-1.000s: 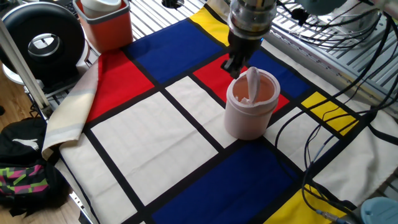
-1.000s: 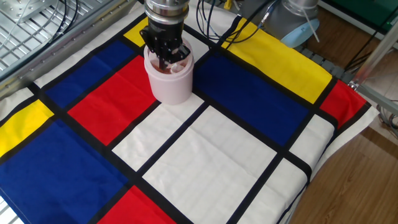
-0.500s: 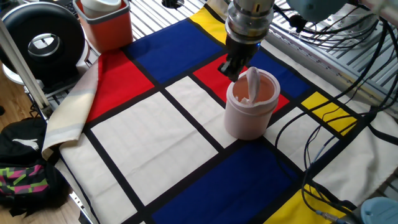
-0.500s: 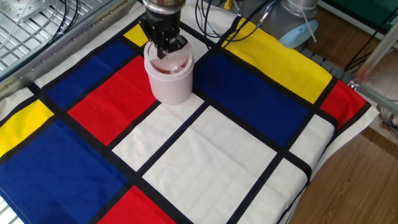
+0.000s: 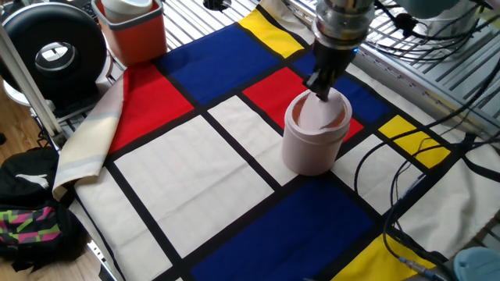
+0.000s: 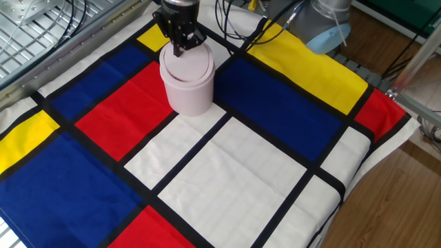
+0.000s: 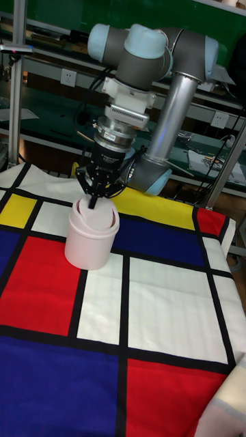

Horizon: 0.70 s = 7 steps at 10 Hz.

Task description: Put the garbage in the trash can

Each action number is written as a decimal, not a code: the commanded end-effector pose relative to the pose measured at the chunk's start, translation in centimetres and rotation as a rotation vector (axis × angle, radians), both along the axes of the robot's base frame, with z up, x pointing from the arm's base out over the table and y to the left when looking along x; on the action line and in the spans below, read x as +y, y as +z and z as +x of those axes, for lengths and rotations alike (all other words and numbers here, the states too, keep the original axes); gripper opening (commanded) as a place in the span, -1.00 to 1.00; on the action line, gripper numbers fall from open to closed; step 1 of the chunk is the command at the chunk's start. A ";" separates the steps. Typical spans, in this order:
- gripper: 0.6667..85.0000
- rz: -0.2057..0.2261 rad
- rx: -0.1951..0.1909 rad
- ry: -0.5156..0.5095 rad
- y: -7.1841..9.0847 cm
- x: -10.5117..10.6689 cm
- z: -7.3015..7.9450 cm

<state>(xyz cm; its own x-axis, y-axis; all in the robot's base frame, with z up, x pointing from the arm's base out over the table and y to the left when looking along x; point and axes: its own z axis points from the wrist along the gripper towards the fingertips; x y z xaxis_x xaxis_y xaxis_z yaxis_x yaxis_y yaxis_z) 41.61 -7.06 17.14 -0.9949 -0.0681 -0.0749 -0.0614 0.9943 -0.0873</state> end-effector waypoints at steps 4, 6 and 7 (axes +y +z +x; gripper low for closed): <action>-0.99 0.055 -0.027 0.026 -0.4 0.6 0.4; -0.99 0.029 -0.006 0.060 0.1 -0.9 0.6; -0.99 0.013 0.006 0.073 0.5 -1.9 1.2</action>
<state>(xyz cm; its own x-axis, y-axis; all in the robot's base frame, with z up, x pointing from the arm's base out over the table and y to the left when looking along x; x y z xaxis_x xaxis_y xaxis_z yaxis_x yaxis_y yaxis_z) 42.11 -7.76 17.04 -0.9903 -0.1110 -0.0841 -0.1057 0.9923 -0.0652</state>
